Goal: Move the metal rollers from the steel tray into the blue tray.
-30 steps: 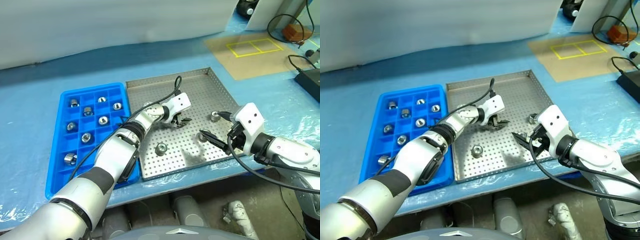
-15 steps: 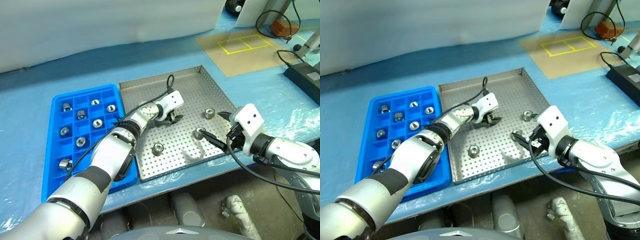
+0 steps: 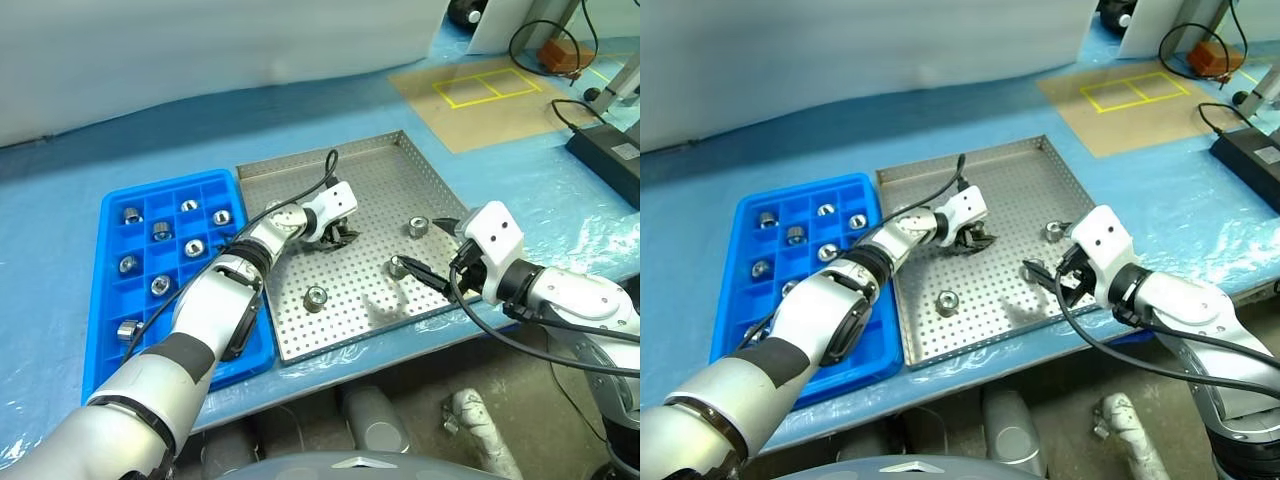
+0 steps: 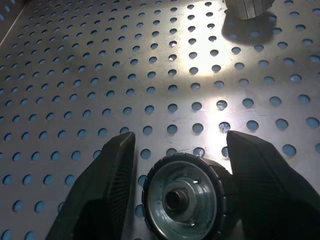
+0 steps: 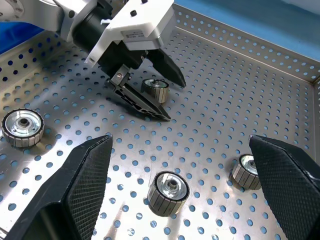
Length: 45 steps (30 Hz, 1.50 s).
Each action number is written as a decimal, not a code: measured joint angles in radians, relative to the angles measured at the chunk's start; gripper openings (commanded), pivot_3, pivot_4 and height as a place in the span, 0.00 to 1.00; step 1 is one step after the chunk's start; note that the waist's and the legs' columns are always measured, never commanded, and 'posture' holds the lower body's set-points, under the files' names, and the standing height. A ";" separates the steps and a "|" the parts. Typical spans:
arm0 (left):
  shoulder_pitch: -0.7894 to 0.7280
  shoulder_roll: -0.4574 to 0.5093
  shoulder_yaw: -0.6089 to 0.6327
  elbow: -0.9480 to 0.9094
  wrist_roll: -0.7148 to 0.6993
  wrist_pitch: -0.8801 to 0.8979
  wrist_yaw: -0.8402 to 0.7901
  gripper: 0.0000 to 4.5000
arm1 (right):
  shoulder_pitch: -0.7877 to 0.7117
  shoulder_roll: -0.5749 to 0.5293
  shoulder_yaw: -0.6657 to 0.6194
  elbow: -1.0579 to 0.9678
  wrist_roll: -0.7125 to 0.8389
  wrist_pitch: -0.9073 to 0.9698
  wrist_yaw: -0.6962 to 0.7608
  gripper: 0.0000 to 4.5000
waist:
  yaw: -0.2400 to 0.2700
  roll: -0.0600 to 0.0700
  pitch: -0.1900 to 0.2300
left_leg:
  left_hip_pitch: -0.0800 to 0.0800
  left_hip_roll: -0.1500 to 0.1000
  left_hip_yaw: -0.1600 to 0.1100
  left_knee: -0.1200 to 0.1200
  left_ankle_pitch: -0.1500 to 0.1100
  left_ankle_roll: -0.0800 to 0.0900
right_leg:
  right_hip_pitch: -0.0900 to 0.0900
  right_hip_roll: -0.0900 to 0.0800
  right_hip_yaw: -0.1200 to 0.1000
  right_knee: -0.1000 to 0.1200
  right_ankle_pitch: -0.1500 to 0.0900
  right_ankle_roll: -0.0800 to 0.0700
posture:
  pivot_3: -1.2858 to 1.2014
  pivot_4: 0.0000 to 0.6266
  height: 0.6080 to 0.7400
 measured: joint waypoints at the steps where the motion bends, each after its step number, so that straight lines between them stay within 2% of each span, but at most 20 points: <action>1: 0.002 0.000 0.000 0.000 0.000 -0.001 -0.002 0.53 | -0.001 0.000 0.001 0.003 0.000 -0.002 0.000 1.00 | 0.000 0.000 0.000 | 0.000 0.000 0.000 0.000 0.000 0.000 | 0.000 0.000 0.000 0.000 0.000 0.000 | 0.23 0.24 1.00; 4: 0.002 0.001 -0.001 -0.001 0.000 0.004 0.005 0.53 | -0.006 -0.001 0.008 0.018 -0.003 -0.004 0.000 1.00 | 0.000 0.000 0.000 | 0.000 0.000 0.000 0.000 0.000 0.000 | 0.000 0.000 0.000 0.000 0.000 0.000 | 0.24 0.24 1.00; 7: 0.002 0.007 0.001 -0.002 -0.001 0.003 -0.016 0.43 | -0.011 -0.001 0.019 0.028 -0.005 -0.011 0.001 1.00 | 0.000 0.000 0.000 | 0.001 0.000 0.000 0.000 0.000 0.000 | 0.000 0.000 0.000 0.000 0.000 0.000 | 0.24 0.24 1.00; 14: 0.010 0.040 -0.014 -0.011 0.012 -0.053 -0.025 0.43 | -0.060 -0.001 0.062 0.072 -0.011 -0.045 0.018 1.00 | 0.000 0.000 0.000 | 0.000 0.000 0.000 0.000 0.000 0.000 | 0.000 0.000 0.000 0.000 0.000 0.000 | 0.27 0.24 1.00; 18: 0.034 0.088 -0.001 -0.027 -0.018 -0.111 -0.135 0.43 | -0.102 0.000 0.100 0.124 -0.020 -0.077 0.041 1.00 | 0.007 0.000 0.000 | 0.000 0.000 0.000 -0.001 0.000 0.000 | 0.000 0.000 0.000 0.000 0.000 0.000 | 0.31 0.24 1.00; 20: 0.056 0.112 0.042 -0.060 -0.077 -0.120 -0.225 0.43 | -0.142 0.007 0.133 0.167 -0.029 -0.105 0.057 1.00 | 0.016 0.000 0.000 | 0.000 0.000 0.000 -0.001 0.000 0.000 | -0.001 0.000 -0.001 0.000 0.000 -0.001 | 0.34 0.24 1.00; 25: 0.144 0.179 0.172 -0.331 -0.287 -0.049 -0.386 0.43 | -0.293 0.078 0.262 0.340 -0.069 -0.207 0.121 1.00 | 0.068 0.000 0.000 | 0.001 0.003 0.001 -0.003 0.001 -0.001 | -0.002 0.000 -0.001 0.004 0.001 -0.002 | 0.40 0.24 1.00; 28: 0.279 0.254 0.193 -0.572 -0.363 0.020 -0.431 0.43 | -0.369 0.121 0.324 0.440 -0.094 -0.272 0.169 1.00 | 0.106 0.001 0.000 | 0.003 0.006 0.001 -0.006 0.002 -0.002 | -0.003 0.001 -0.001 0.004 0.001 -0.002 | 0.44 0.24 1.00; 31: 0.482 0.331 0.212 -0.820 -0.410 0.128 -0.411 0.43 | -0.450 0.170 0.381 0.557 -0.124 -0.344 0.228 1.00 | 0.160 0.001 0.001 | 0.001 0.007 0.002 -0.007 0.003 -0.003 | -0.008 0.001 -0.001 0.016 -0.002 -0.006 | 0.47 0.24 1.00; 35: 0.715 0.425 0.230 -1.140 -0.469 0.286 -0.371 0.43 | -0.520 0.223 0.417 0.671 -0.149 -0.418 0.293 1.00 | 0.250 0.001 0.001 | 0.000 0.011 0.002 -0.009 0.006 -0.009 | -0.011 0.002 -0.001 0.019 -0.003 -0.008 | 0.52 0.24 1.00; 38: 0.832 0.494 0.294 -1.320 -0.521 0.382 -0.322 0.43 | -0.558 0.258 0.438 0.745 -0.167 -0.468 0.344 1.00 | 0.308 0.001 0.001 | 0.001 0.012 0.002 -0.010 0.007 -0.017 | -0.011 0.003 -0.003 0.021 -0.003 -0.009 | 0.54 0.24 1.00; 41: 0.885 0.547 0.360 -1.433 -0.576 0.454 -0.281 0.43 | -0.582 0.289 0.458 0.796 -0.180 -0.505 0.383 1.00 | 0.341 0.001 0.001 | 0.001 0.013 0.002 -0.010 0.009 -0.021 | -0.011 0.003 -0.004 0.022 -0.003 -0.008 | 0.56 0.24 1.00; 45: 1.012 0.608 0.413 -1.556 -0.622 0.505 -0.266 0.43 | -0.624 0.326 0.472 0.877 -0.199 -0.555 0.432 1.00 | 0.351 0.001 0.001 | 0.003 0.014 0.002 -0.010 0.011 -0.024 | -0.013 0.005 -0.004 0.024 -0.004 -0.008 | 0.57 0.24 1.00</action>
